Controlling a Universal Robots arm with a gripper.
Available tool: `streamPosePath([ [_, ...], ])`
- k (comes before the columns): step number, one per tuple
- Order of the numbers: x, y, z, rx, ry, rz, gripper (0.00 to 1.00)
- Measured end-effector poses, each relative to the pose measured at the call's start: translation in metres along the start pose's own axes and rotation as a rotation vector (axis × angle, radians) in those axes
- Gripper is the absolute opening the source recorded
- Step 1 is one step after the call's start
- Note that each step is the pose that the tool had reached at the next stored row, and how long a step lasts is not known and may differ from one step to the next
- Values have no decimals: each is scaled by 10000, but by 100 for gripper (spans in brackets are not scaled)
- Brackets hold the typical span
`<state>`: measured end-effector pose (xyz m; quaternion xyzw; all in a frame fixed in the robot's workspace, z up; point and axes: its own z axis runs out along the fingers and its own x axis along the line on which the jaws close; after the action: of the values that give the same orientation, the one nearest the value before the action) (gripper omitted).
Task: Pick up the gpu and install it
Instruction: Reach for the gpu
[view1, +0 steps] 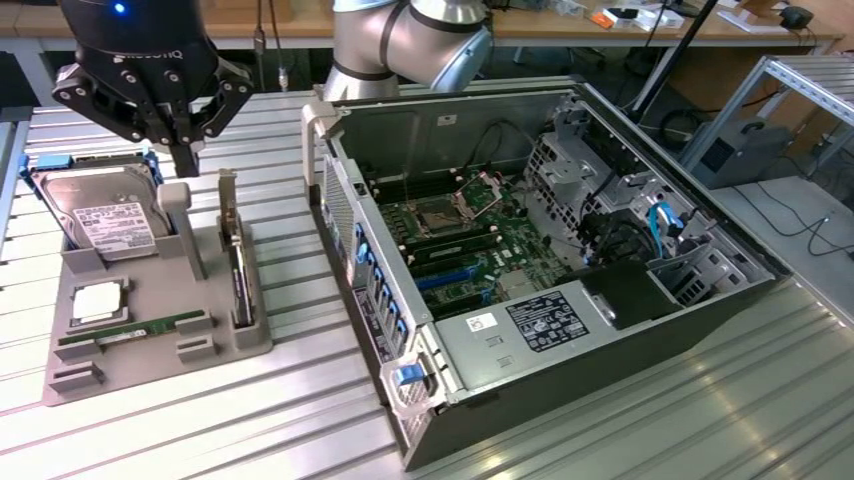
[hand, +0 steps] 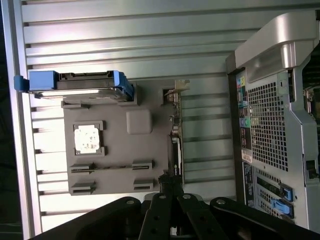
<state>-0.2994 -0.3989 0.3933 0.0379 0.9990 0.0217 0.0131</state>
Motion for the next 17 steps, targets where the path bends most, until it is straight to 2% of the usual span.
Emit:
streamPosePath([
  [17, 138, -10, -3, -1, 0, 0, 11],
])
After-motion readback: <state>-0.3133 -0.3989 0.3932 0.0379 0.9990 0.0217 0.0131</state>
